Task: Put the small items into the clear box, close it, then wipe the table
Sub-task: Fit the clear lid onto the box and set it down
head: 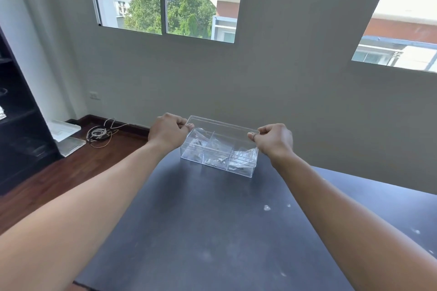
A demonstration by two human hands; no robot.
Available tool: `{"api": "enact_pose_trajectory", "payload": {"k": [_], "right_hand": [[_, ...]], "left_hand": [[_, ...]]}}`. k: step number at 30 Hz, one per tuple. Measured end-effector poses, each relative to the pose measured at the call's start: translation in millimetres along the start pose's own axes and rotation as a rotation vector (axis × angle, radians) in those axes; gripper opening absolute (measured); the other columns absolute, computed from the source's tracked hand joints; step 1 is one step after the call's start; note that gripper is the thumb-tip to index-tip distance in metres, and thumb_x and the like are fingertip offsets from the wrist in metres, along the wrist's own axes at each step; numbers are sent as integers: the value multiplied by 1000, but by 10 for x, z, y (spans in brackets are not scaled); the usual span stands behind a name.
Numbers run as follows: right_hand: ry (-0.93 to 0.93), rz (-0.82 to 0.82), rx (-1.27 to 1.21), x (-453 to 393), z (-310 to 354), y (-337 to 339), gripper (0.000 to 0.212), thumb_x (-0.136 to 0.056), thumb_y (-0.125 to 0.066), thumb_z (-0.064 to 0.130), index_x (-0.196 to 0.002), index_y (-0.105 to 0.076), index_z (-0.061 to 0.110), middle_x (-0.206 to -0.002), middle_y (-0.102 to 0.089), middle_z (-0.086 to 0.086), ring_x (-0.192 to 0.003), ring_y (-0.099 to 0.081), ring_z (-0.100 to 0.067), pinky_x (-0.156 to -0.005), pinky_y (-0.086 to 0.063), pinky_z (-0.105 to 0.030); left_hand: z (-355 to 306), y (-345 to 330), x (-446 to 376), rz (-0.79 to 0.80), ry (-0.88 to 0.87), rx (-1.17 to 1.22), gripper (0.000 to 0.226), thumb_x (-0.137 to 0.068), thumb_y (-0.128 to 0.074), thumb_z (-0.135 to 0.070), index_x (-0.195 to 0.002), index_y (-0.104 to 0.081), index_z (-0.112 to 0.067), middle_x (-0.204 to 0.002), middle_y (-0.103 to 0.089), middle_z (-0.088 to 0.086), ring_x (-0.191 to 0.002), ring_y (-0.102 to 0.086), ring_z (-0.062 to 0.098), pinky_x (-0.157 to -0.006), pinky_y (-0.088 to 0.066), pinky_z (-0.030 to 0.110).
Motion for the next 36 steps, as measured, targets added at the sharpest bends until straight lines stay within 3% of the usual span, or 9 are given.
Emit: {"api": "enact_pose_trajectory", "payload": {"k": [5,9,12,16,25,28,30,33,36], "right_hand": [[-114,63,-67,23,-92,-42,17,-81,-86,22,-85,-73,12,-111,-66,-1,-76,-77,-34,-72,-66,-41],[-135,65,-54,51,-111,-49,20,-80,-86,22,-91,-75,10,-113,-68,-3,-70,-78,-33,-75,-65,-39],[-158,79,-71,49,-150,-66,30,-80,-87,21,-94,-74,-2,-97,-71,-4,-69,-78,-33,-79,-64,-39],[-156,75,-97,31,-201,-105,19,-77,-88,24,-80,-73,12,-102,-72,0,-63,-77,-29,-86,-62,-40],[-79,89,4,59,-260,-169,35,-85,-78,27,-87,-71,-7,-80,-74,-13,-61,-68,-30,-79,-64,-45],[11,147,147,96,-172,-222,29,-93,-65,26,-79,-67,1,-84,-66,-14,-79,-59,-33,-80,-55,-34],[82,190,222,138,-97,-269,29,-98,-53,19,-108,-70,-3,-111,-70,-19,-106,-63,-39,-92,-52,-39],[208,214,320,214,2,-363,38,-99,-40,12,-125,-61,-6,-131,-62,-21,-123,-56,-39,-100,-47,-42],[271,309,373,239,7,-502,44,-107,-36,23,-135,-54,-5,-143,-53,-21,-135,-47,-38,-109,-37,-41]], "left_hand": [[20,-70,-41,64,35,-82,37,-88,-69,-47,-85,-78,-12,-70,-70,8,-74,-65,25,-68,-52,32],[15,-78,-67,96,65,-87,28,-86,-73,-46,-82,-81,-20,-76,-74,3,-80,-67,23,-65,-46,28],[21,-89,-94,125,87,-92,20,-87,-74,-43,-85,-80,-25,-90,-77,-1,-92,-67,21,-75,-47,27],[37,-93,-124,141,98,-85,17,-88,-73,-43,-92,-81,-28,-105,-76,-6,-99,-65,17,-79,-47,26],[77,-181,-157,226,94,-190,27,-92,-67,-45,-103,-78,-23,-103,-73,-2,-100,-64,21,-78,-48,28],[58,-250,-123,275,25,-254,43,-99,-53,-41,-133,-61,-18,-132,-65,3,-126,-55,26,-99,-44,34],[-7,-311,-85,298,-80,-260,54,-101,-45,-35,-154,-39,-23,-153,-48,2,-142,-41,24,-114,-35,38],[-73,-419,-24,360,-218,-277,52,-104,-35,-32,-155,-37,-25,-159,-38,-2,-146,-37,20,-119,-29,39],[-47,-446,2,350,-255,-250,50,-104,-32,-31,-152,-43,-22,-157,-39,-5,-141,-42,20,-117,-31,34]]}}
Point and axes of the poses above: each hand's wrist, its own x-axis away from the middle knuckle, its own y-axis out of the back of the hand, z = x × y, the point moved 6 cm from there along -x, towards the middle knuckle
